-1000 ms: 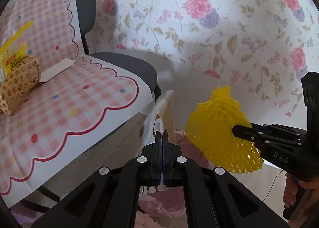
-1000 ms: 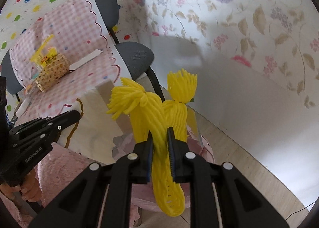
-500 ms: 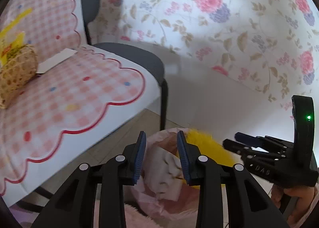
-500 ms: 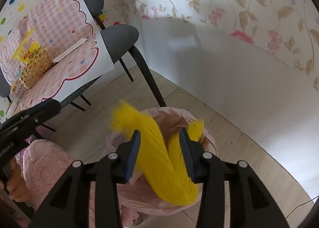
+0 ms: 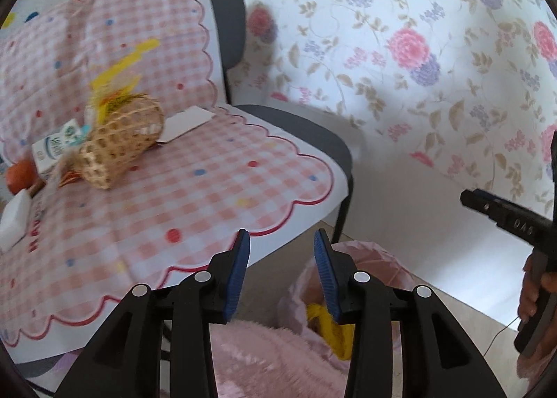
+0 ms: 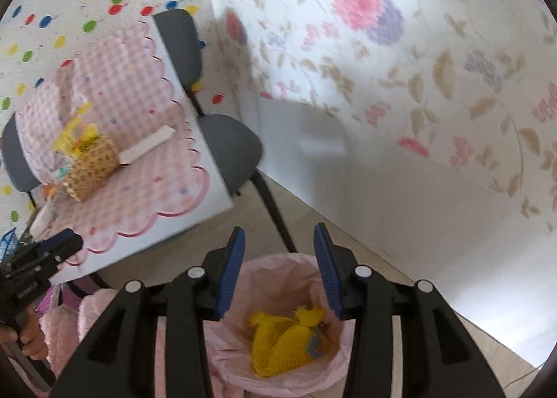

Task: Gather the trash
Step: 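Move the left gripper back to the seat and grasp the white foam block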

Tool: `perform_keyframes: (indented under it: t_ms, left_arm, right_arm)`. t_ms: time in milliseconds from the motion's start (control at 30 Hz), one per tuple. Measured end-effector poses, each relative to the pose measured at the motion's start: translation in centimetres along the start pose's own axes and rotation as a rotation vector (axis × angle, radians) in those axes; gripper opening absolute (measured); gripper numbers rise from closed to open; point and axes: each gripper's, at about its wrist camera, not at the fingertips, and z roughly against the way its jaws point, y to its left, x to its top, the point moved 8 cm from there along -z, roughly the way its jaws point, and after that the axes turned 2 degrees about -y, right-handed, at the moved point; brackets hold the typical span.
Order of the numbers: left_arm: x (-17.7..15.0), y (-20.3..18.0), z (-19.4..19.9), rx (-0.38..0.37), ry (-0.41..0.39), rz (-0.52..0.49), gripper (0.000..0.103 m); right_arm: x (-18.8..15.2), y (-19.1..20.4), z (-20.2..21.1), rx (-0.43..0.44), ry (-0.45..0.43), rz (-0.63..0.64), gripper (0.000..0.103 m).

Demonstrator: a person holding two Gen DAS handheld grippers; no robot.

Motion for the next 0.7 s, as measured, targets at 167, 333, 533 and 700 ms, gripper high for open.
perform_keyframes:
  t_ms: [167,333,533,700]
  left_arm:
    - [-0.6,2.6,1.4,0.055,0.007,0.035,0.043]
    - [-0.9,6.8,3.1,0.141,-0.003,0.106,0.047]
    - [-1.2,14.0,5.9,0.297,-0.02,0.204,0.058]
    - [-1.5,21.3,8.3,0.449,-0.032,0.296,0.074]
  right_arm:
    - [0.9,4.3,0.4,0.088,-0.012,0.066,0.041]
    - [2.0,9.8,-0.4,0.207,0.006,0.164,0.041]
    - [3.2,16.3,-2.2,0.301,0.037,0.25,0.041]
    - [4.7,21.2,-3.9,0.361,0.038,0.308,0.045]
